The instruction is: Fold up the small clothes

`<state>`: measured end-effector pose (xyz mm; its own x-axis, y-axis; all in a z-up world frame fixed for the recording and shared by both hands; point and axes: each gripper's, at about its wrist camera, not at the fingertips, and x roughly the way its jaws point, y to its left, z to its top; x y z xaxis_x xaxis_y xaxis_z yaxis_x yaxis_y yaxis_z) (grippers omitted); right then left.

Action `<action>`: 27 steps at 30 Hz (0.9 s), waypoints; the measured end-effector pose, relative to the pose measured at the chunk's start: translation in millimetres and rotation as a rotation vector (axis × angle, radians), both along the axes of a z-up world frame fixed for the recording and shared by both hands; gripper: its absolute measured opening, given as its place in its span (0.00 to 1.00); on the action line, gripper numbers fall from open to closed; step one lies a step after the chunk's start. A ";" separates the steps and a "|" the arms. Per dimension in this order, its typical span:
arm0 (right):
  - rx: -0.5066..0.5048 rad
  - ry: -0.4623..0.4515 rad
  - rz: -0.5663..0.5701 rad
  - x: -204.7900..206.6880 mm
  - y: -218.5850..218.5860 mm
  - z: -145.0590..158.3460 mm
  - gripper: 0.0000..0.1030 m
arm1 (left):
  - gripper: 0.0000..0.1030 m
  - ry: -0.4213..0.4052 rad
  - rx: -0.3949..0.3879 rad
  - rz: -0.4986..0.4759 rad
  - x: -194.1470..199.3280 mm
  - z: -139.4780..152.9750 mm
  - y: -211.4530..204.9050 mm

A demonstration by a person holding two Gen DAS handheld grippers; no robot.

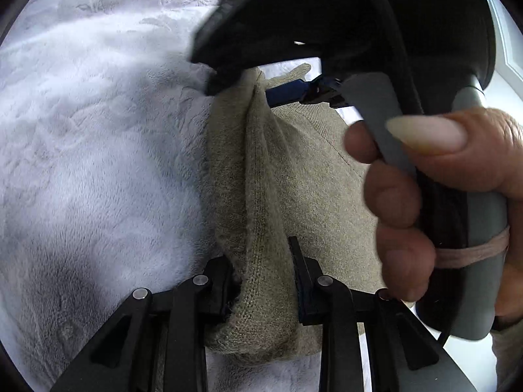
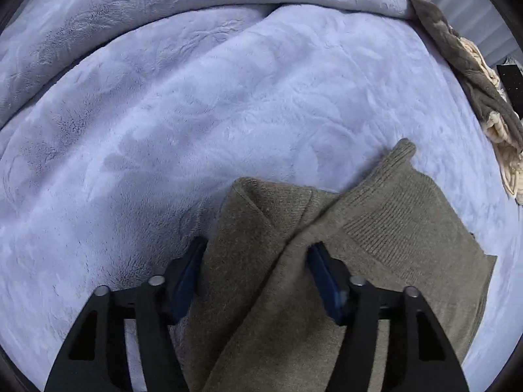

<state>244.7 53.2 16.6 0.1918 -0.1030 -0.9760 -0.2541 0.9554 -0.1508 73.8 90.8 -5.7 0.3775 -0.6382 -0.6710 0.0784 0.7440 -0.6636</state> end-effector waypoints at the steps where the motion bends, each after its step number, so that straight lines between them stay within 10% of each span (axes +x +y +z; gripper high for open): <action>1: 0.009 -0.001 -0.001 -0.8 -4.9 3.1 0.39 | 0.28 -0.003 0.015 0.000 -1.3 2.7 -2.7; 5: 0.106 0.014 -0.011 -2.7 -31.3 16.4 0.21 | 0.26 -0.021 0.081 -0.003 -6.3 16.5 -13.0; 27: 0.388 -0.047 0.040 -17.9 -92.4 92.3 0.19 | 0.24 -0.105 0.277 -0.046 -27.4 96.7 -73.7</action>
